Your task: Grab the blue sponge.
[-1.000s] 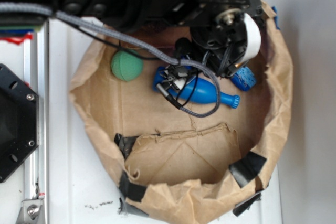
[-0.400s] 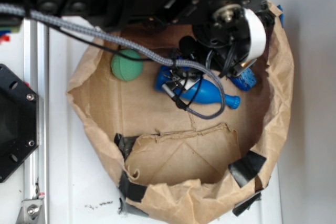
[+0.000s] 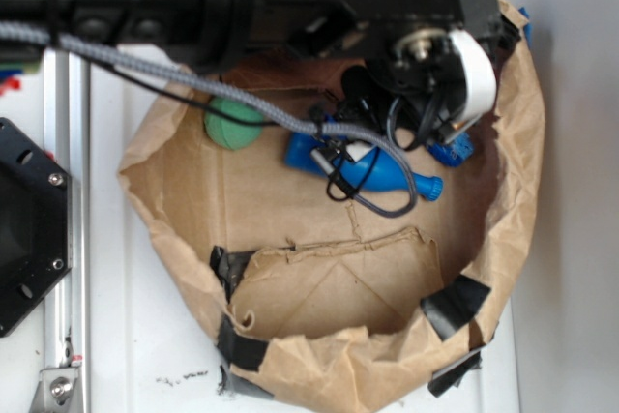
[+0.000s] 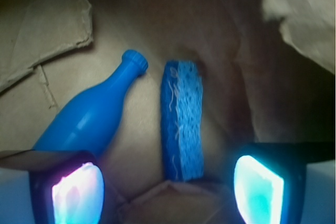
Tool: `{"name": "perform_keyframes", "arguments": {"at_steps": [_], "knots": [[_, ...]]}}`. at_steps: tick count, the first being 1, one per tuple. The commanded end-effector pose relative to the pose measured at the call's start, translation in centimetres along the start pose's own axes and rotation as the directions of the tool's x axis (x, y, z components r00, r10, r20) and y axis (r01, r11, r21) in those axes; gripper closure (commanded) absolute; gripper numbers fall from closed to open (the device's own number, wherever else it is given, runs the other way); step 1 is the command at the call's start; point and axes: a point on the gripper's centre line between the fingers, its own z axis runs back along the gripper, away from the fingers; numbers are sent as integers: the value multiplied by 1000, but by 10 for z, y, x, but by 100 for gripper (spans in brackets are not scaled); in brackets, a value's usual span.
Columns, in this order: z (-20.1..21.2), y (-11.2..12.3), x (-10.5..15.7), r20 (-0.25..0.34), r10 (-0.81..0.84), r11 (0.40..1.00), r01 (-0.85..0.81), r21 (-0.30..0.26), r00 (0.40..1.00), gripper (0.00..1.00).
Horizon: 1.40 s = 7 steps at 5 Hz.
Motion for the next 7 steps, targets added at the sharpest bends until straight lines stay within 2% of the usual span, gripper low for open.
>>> {"name": "perform_keyframes", "arguments": {"at_steps": [1,3,4,5,6,7], "knots": [[1,7,22,42,-31,999,30,35,999,0],[-5,10,25,38,-20,999,19,27,999,0],[-12,8,25,34,-26,1000,27,-9,999,0],[-14,0,26,49,-60,995,64,-80,997,0],[-14,-9,26,47,-97,987,102,-126,994,0],[-7,-16,25,52,-122,983,128,-131,991,0]]}}
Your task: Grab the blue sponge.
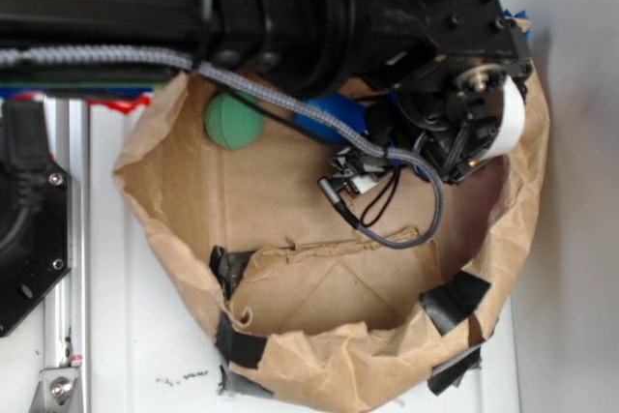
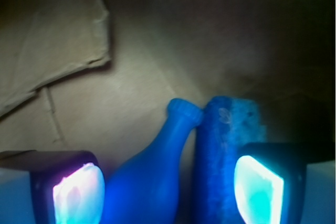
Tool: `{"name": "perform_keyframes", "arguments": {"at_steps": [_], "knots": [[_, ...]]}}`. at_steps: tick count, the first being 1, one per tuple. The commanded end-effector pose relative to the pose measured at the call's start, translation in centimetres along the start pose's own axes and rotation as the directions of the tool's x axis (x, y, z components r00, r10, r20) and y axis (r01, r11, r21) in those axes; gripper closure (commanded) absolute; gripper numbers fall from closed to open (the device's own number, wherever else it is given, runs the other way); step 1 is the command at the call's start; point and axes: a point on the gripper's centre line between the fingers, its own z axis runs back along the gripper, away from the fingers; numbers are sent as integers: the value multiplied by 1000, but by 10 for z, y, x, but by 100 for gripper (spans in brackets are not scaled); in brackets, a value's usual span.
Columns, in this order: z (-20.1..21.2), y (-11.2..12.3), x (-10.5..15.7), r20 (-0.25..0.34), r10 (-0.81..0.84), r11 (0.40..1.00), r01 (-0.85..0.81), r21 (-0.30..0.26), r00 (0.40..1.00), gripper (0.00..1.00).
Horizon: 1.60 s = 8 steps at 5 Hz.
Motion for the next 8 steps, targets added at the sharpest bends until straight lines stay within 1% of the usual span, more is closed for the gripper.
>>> {"name": "perform_keyframes", "arguments": {"at_steps": [1,2,3,4,5,6,7,8], "knots": [[33,-8,9,38,-65,997,64,41,997,0],[46,-6,5,42,-43,996,39,84,998,0],[62,8,-3,67,5,991,-14,134,998,0],[62,27,-7,65,35,987,-44,156,997,0],[50,35,-5,-11,30,975,-27,220,1000,0],[38,37,-2,-49,20,974,-8,228,999,0],[28,36,2,-68,6,978,9,208,998,0],[22,28,4,-74,-12,982,26,188,997,0]]}}
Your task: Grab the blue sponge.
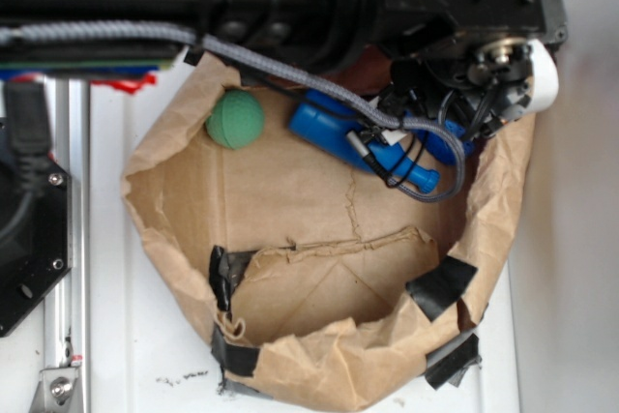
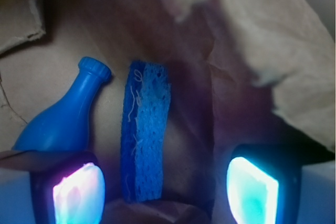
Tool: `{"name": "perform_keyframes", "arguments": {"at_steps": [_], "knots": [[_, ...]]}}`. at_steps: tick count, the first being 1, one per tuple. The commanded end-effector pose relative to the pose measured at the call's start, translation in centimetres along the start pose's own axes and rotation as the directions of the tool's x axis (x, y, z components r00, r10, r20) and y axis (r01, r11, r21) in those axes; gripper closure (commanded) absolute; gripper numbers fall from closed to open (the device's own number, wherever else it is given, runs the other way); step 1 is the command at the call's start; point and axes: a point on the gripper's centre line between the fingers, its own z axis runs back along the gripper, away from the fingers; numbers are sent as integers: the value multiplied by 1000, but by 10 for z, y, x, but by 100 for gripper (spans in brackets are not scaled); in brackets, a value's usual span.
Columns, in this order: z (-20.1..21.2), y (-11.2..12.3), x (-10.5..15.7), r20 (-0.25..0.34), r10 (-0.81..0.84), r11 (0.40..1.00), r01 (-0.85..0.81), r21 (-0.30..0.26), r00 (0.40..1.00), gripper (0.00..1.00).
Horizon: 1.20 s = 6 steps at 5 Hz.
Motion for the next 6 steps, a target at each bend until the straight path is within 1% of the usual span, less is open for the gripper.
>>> {"name": "perform_keyframes", "arguments": {"at_steps": [1,2,3,4,6], "knots": [[9,-17,17,28,-70,997,69,24,997,0],[8,-21,17,29,-79,997,79,16,996,0],[10,-28,17,70,-105,992,109,-58,992,0],[12,-37,18,66,-137,988,141,-68,988,0],[28,-43,15,90,-170,981,177,-81,981,0]]}}
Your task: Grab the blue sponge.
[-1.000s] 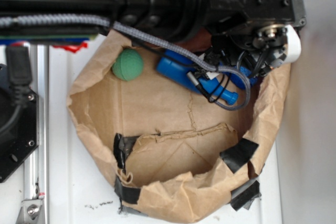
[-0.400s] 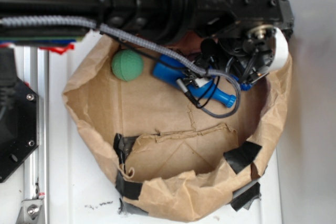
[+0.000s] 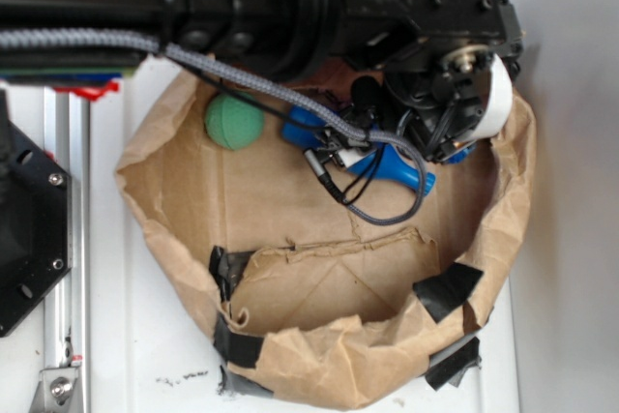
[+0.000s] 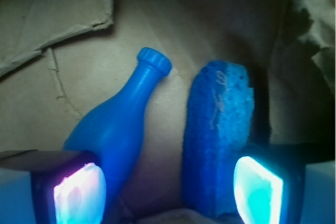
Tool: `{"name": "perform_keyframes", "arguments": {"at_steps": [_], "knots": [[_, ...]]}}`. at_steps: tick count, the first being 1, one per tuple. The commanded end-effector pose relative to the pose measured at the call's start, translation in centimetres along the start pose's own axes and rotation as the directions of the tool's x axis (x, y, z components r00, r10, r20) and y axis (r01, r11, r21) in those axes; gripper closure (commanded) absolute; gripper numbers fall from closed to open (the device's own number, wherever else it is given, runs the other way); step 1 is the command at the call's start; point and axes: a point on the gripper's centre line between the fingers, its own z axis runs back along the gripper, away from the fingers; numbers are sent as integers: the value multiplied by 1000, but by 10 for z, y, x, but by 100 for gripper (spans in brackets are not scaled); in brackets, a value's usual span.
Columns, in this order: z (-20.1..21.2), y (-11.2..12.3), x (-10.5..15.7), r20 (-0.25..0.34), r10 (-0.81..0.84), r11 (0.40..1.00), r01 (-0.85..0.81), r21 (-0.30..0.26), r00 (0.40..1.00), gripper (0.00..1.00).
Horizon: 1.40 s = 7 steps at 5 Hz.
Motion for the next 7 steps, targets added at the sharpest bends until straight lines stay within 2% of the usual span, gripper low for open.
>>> {"name": "perform_keyframes", "arguments": {"at_steps": [1,2,4,5,7], "knots": [[33,-2,10,33,-50,997,48,64,998,0],[37,15,9,29,6,993,-9,115,1000,0],[33,36,7,25,68,986,-71,149,997,0],[35,41,6,31,79,985,-83,152,996,0],[12,37,14,-12,37,991,-35,128,999,0]]}}
